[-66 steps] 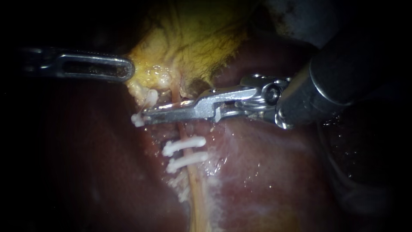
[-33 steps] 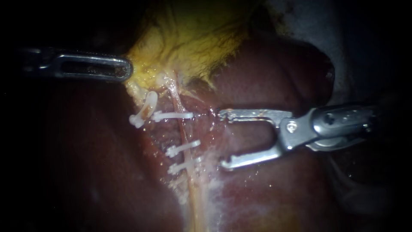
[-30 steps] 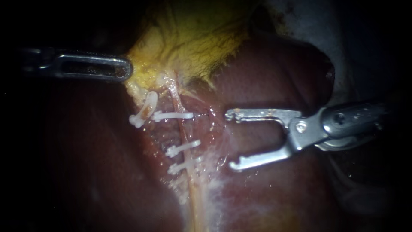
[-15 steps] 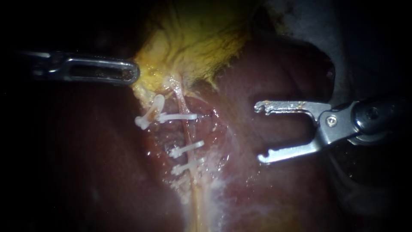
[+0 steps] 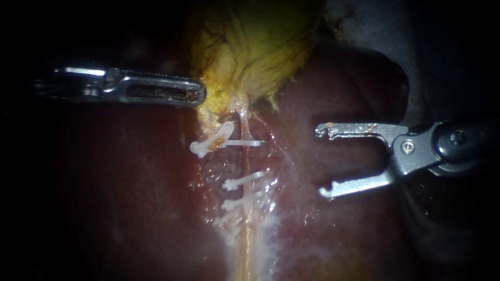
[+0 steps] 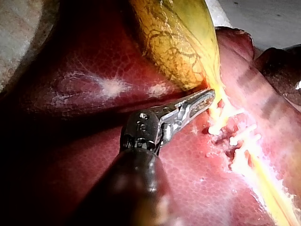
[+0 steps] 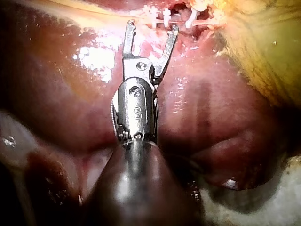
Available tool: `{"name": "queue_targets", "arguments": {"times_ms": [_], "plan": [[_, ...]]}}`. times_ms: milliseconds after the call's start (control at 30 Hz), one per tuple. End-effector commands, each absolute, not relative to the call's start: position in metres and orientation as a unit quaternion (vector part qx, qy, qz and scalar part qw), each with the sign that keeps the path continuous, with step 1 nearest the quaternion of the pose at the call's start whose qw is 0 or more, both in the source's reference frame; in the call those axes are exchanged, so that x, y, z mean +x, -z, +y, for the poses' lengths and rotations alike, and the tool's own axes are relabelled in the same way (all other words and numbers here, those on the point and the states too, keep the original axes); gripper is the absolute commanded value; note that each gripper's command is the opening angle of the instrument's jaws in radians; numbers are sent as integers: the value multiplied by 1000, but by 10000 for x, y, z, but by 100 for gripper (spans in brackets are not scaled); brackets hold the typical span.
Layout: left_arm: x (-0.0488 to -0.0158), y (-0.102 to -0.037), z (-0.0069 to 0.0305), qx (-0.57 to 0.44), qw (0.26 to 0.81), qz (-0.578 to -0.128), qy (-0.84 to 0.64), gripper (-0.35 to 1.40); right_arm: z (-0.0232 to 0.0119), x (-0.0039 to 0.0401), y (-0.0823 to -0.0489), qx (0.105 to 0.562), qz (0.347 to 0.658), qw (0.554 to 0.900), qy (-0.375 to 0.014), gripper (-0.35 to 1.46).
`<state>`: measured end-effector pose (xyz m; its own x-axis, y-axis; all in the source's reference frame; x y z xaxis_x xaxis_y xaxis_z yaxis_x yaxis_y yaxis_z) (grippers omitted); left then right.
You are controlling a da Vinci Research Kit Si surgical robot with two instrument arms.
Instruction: Going back third clip right tube
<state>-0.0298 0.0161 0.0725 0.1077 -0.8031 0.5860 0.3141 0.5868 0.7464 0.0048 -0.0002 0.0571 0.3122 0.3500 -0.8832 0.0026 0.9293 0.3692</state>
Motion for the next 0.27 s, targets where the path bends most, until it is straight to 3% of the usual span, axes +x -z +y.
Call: {"name": "queue_targets", "arguments": {"times_ms": [33,267], "plan": [[-298,-725,161,227,709,-539,394,-35,-3,48,-572,153,576,795,-109,58],[-296,-724,161,228,709,-539,394,-35,-2,50,-572,152,575,796,-110,58]]}}
